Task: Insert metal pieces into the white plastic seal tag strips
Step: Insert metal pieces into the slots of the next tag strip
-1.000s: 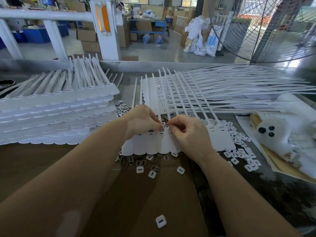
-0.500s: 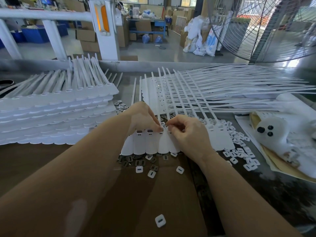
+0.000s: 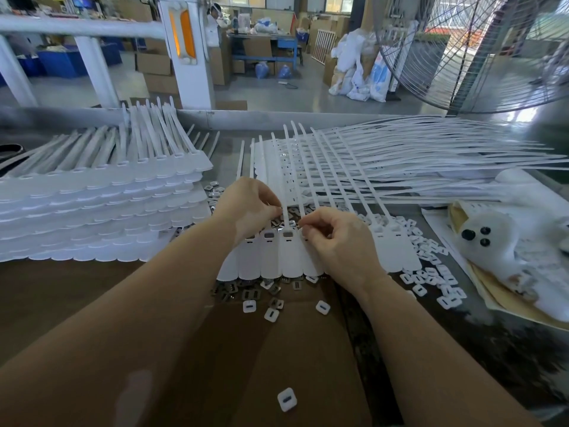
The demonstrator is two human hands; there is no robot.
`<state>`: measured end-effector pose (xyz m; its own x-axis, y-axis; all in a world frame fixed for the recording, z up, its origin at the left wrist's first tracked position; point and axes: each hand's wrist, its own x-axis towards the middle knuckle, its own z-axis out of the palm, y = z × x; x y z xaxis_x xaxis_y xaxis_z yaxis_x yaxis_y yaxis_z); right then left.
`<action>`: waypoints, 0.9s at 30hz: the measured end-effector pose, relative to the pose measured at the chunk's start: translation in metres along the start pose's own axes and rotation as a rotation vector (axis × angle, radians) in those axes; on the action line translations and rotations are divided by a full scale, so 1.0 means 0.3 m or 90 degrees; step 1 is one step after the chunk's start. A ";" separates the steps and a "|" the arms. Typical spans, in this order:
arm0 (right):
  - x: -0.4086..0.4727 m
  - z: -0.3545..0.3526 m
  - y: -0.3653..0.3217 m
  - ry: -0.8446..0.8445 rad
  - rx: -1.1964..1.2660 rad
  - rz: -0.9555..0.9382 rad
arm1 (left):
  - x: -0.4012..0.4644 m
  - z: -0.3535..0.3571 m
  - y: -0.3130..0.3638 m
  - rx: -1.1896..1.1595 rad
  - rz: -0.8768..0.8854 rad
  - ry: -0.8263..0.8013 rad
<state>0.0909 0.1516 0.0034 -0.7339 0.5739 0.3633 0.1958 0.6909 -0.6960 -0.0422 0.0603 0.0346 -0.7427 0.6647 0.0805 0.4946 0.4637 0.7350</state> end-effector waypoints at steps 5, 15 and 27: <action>0.001 0.003 0.001 0.001 -0.004 -0.003 | -0.005 -0.046 -0.039 0.068 -0.010 0.062; -0.002 0.002 -0.003 0.001 -0.006 -0.001 | -0.021 -0.032 -0.041 0.186 -0.012 0.007; -0.002 -0.001 0.003 -0.001 -0.007 -0.003 | -0.018 0.008 -0.046 0.246 0.004 0.085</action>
<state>0.0916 0.1521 0.0027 -0.7362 0.5700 0.3649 0.2001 0.6983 -0.6872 -0.0439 0.0517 0.0223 -0.7785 0.5983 0.1897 0.6139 0.6629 0.4285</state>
